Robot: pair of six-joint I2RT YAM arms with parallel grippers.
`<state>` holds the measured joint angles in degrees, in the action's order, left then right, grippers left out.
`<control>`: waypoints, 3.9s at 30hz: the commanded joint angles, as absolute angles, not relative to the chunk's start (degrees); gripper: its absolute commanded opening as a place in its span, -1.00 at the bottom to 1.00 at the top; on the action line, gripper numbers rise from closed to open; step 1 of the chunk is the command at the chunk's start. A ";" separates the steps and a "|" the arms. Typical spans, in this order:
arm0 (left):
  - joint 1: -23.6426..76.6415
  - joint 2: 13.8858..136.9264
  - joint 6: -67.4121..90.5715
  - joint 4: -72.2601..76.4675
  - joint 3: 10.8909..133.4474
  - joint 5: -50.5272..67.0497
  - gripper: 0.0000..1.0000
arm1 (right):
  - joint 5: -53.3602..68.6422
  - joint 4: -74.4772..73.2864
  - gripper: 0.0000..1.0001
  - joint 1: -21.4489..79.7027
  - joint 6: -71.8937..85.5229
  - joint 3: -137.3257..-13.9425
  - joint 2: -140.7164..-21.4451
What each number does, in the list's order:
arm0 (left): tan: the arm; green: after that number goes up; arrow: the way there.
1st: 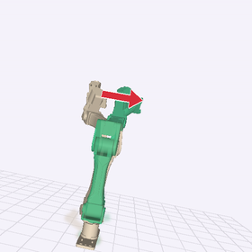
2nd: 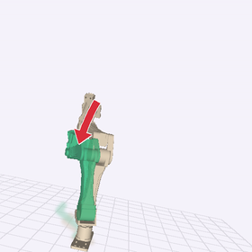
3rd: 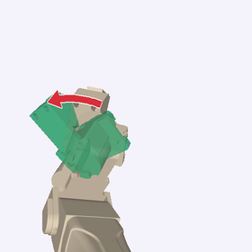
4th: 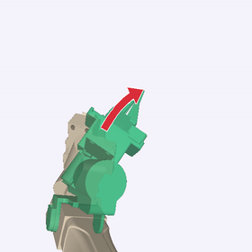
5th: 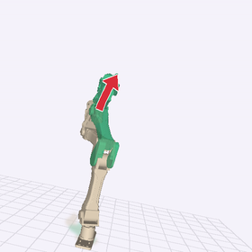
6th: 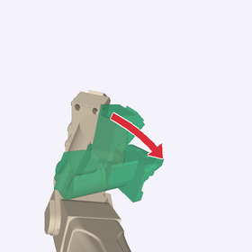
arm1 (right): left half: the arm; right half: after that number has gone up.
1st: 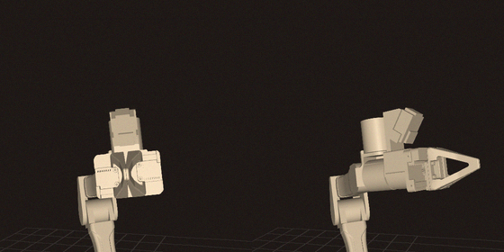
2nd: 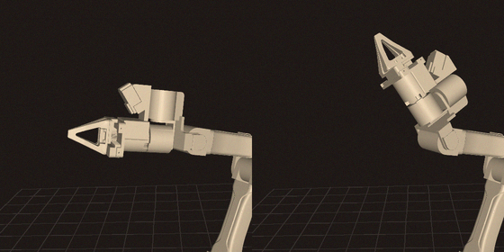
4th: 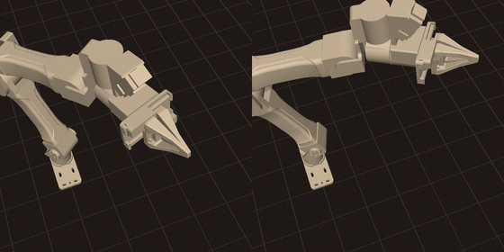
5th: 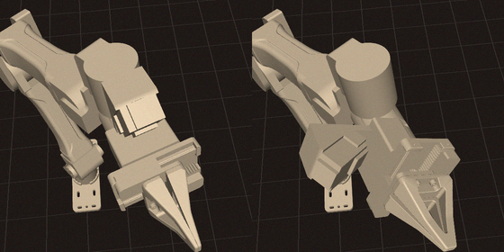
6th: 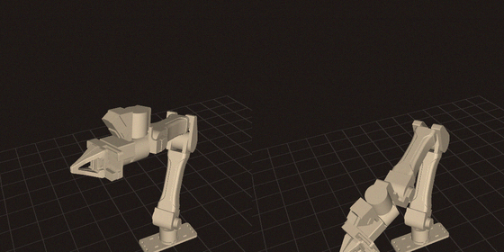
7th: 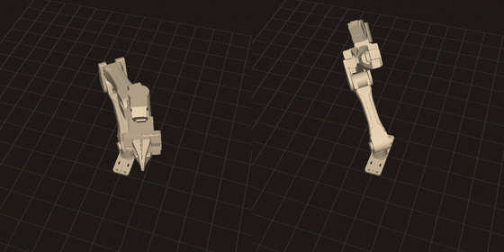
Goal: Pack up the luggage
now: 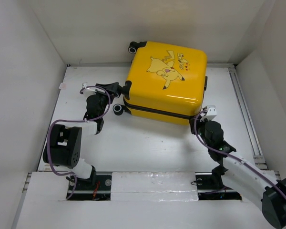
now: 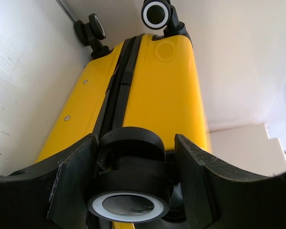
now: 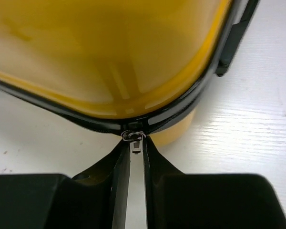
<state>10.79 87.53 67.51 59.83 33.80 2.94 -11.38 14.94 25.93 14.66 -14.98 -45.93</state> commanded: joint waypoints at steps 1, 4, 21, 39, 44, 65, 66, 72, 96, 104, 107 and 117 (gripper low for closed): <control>13.79 85.69 66.71 64.86 33.67 6.07 -1.00 | -9.92 26.10 -1.00 32.15 18.36 -15.73 -44.99; 13.80 85.69 68.72 68.54 31.21 6.06 -1.00 | -16.95 26.63 -1.00 43.13 18.90 -18.45 -51.90; 23.46 72.34 66.71 67.06 24.62 8.96 -1.00 | -12.75 29.09 -1.00 60.11 12.66 -49.56 -92.53; 24.70 56.59 60.73 53.09 21.36 2.55 -1.00 | -32.69 14.63 -0.36 56.97 27.93 -20.32 -52.01; 24.17 58.54 61.87 55.72 20.83 3.60 -1.00 | -25.27 10.28 -0.08 42.76 29.18 -12.06 -33.95; 23.64 60.91 61.17 57.39 21.45 4.22 -1.00 | 6.50 10.47 -0.05 18.37 17.49 -15.48 -35.61; 23.64 60.91 61.17 57.39 21.45 4.74 -1.00 | 5.55 9.50 -0.05 18.37 18.10 -14.42 -34.38; 23.64 61.44 61.17 58.00 22.06 4.75 -1.00 | 5.54 8.80 0.06 18.37 18.90 -15.63 -33.65; 23.64 62.67 61.26 57.39 22.94 5.88 -1.00 | 4.58 23.20 -0.58 18.98 17.23 -19.78 -49.75; 23.64 62.67 60.73 57.39 23.03 5.89 -1.00 | 1.32 26.09 -1.00 21.53 18.36 -18.63 -48.60; 25.22 63.37 60.73 58.45 23.03 5.89 -1.00 | 1.93 28.64 -1.00 26.61 20.20 -18.11 -51.75; 29.36 67.24 61.79 61.08 26.27 7.99 -1.00 | -8.96 32.51 -1.00 58.70 21.62 -30.22 -73.44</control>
<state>25.52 67.40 60.23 53.71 20.95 0.64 -15.68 25.74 52.10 19.66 -26.24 -69.95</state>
